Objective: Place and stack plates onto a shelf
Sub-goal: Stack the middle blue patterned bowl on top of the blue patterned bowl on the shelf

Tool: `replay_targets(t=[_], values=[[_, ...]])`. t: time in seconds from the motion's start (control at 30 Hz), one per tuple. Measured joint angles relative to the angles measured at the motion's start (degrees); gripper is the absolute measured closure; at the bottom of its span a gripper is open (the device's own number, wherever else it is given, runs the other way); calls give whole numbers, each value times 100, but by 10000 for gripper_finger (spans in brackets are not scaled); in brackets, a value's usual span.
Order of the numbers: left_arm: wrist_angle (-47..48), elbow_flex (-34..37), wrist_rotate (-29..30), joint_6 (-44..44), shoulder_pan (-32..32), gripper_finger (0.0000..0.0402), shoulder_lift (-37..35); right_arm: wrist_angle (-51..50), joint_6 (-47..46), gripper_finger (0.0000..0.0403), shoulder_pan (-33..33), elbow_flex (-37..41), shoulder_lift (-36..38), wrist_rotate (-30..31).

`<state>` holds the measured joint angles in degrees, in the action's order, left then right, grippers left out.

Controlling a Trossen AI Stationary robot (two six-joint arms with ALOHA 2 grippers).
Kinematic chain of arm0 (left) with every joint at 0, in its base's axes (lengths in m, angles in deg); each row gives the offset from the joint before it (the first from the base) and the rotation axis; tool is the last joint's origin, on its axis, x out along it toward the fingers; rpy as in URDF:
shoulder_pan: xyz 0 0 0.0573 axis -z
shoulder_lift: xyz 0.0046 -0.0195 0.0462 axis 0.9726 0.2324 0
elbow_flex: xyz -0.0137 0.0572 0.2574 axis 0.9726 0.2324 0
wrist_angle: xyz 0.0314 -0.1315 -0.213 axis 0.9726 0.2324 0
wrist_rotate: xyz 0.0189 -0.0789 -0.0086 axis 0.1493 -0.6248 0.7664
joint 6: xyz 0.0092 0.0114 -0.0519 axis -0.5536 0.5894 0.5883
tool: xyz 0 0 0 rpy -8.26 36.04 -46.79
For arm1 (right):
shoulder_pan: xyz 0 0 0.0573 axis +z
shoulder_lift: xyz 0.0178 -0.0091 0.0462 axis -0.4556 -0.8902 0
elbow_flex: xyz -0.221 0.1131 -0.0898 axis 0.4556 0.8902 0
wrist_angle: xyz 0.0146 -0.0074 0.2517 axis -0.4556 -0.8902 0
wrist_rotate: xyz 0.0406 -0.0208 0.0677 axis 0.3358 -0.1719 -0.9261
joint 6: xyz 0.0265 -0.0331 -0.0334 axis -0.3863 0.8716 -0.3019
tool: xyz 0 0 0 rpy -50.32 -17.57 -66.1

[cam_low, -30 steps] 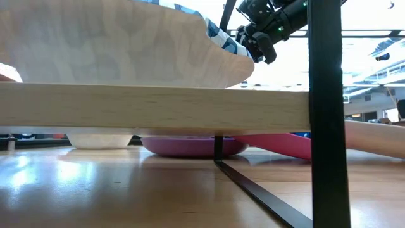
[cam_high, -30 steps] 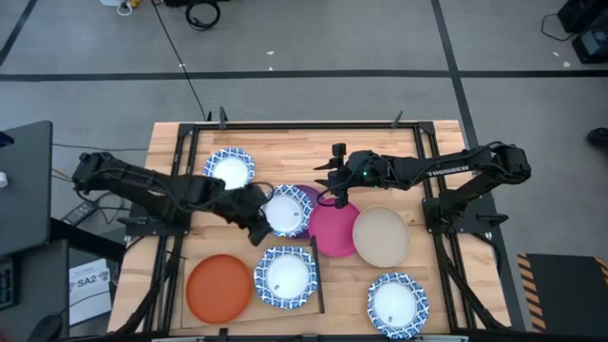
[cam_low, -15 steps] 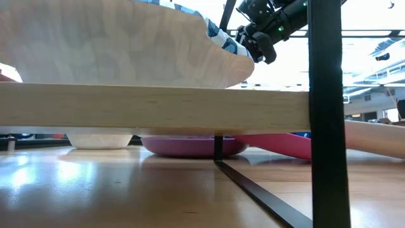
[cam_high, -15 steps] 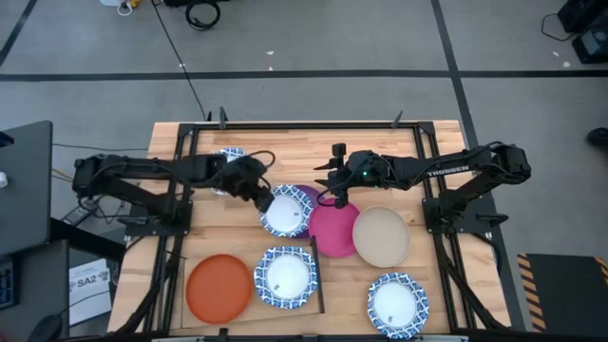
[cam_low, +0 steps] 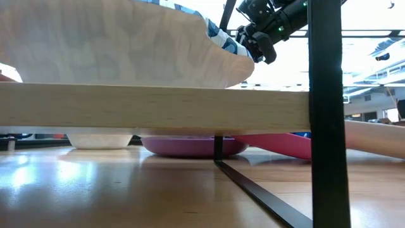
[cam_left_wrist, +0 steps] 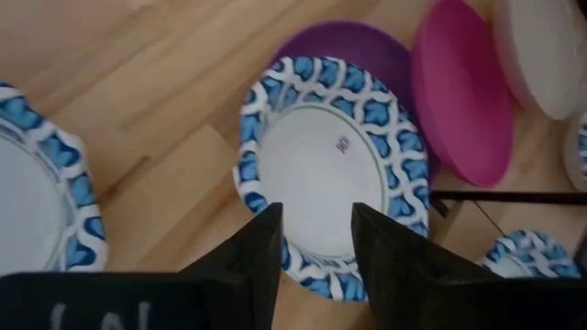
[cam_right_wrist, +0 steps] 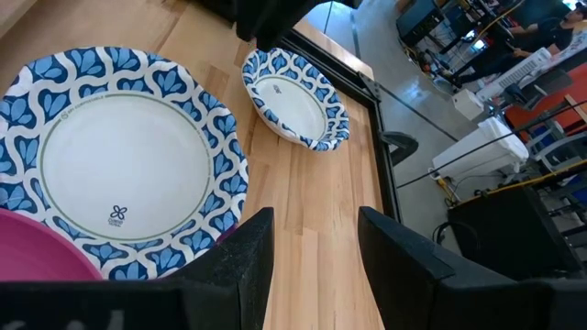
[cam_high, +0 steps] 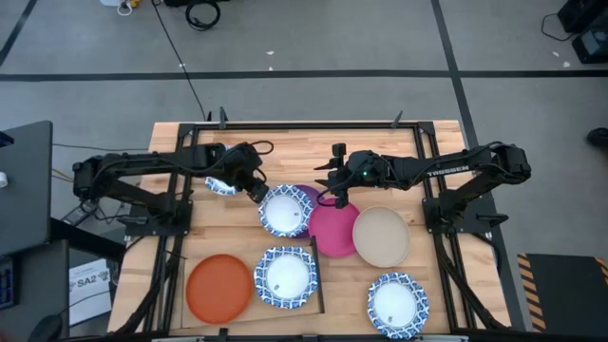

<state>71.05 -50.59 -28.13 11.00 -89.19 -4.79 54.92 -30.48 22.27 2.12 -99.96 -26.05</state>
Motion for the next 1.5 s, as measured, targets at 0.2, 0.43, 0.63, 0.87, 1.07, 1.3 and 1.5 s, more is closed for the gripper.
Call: replay_targets(t=[0.2, 0.43, 0.63, 0.87, 1.07, 1.3, 1.5], values=[[7, 0, -27, -17, -9, 204, 2, 2, 0, 238, 1, 0, 0, -2], [54, 183, 22, 172, -6, 152, 4, 2, 1, 238, 1, 0, 0, -2], [20, 450, 31, 379, -6, 146, 4, 1, 0, 238, 1, 0, 0, -2], [-153, 657, 27, 395, -6, 147, 9, 1, -1, 238, 0, 0, 0, -2], [-802, 951, 16, 518, -6, 147, 9, 2, 1, 238, 0, 0, 0, -2], [-1310, 1334, 13, 744, 0, 147, 9, 2, 1, 238, 1, 0, 0, -2], [-1486, 1473, -25, 847, 0, 147, 121, 2, -1, 238, 1, 0, 0, -4]])
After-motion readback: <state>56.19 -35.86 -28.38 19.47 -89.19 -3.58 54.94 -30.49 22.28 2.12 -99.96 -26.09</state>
